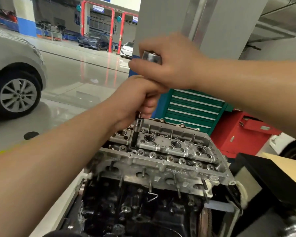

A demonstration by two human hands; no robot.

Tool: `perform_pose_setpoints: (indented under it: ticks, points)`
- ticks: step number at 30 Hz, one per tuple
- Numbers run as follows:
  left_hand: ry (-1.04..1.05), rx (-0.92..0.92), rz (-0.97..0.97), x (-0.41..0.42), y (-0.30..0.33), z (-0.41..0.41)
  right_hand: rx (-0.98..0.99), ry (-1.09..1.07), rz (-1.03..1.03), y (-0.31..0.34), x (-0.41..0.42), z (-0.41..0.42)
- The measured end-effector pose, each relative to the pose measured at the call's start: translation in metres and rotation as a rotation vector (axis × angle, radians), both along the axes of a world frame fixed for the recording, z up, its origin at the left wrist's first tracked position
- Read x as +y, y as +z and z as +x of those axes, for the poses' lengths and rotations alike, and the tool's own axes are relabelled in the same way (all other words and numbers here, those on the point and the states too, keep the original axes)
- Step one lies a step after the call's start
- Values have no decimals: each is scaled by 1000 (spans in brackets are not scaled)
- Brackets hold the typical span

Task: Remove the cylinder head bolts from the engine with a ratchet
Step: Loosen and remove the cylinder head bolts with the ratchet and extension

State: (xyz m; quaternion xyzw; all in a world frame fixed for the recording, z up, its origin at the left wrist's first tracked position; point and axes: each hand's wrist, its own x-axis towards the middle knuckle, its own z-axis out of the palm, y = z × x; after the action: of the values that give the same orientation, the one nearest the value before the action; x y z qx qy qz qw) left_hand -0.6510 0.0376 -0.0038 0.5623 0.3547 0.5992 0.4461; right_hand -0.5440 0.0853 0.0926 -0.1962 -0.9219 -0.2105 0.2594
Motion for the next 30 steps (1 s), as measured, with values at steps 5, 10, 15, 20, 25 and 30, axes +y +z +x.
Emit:
perform_pose_setpoints:
  ticks: [5, 10, 15, 20, 25, 30]
  points:
    - [279, 88, -26, 0, 4, 4, 59, -160, -148, -4, 7, 1]
    - [501, -29, 91, -5, -13, 25, 98, -367, 130, -8, -1, -14]
    - [103, 77, -24, 2, 4, 9, 88, 79, -123, -9, 6, 10]
    - [229, 141, -37, 10, 1, 5, 142, -163, -167, -12, 11, 4]
    - [508, 56, 19, 5, -31, 24, 150, -406, 149, -12, 3, -14]
    - [46, -42, -101, 7, -17, 2, 161, 23, -157, -13, 7, -5]
